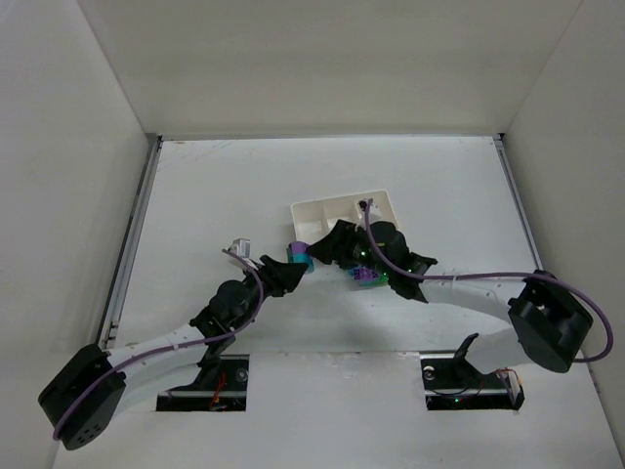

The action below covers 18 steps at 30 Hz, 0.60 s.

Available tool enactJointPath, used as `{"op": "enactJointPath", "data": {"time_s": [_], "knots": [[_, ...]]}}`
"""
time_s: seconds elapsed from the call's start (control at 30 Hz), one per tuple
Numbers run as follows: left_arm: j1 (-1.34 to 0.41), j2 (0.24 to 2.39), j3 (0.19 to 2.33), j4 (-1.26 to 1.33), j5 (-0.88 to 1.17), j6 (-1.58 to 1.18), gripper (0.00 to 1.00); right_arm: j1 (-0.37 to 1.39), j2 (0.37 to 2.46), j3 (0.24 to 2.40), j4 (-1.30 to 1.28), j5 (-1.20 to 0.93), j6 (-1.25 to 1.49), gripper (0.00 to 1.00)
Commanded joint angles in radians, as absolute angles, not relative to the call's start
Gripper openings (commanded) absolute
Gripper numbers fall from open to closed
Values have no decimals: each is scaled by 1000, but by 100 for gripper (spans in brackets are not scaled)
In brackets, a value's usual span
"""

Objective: Sort the legos into containers by color

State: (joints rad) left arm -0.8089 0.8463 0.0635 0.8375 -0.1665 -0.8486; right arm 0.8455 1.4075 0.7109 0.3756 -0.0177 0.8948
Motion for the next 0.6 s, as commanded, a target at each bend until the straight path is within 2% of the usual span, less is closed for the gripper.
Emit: {"op": "enactJointPath", "data": {"time_s": [0.0, 0.33, 0.57], "knots": [[-786, 812, 74, 890, -175, -854, 27, 806, 1335, 681, 462, -67, 905, 61], [-762, 764, 106, 813, -155, -835, 27, 688, 1210, 640, 419, -75, 861, 62], [-745, 690, 192, 602, -184, -767, 28, 613, 1152, 732, 253, 63, 723, 62]]}}
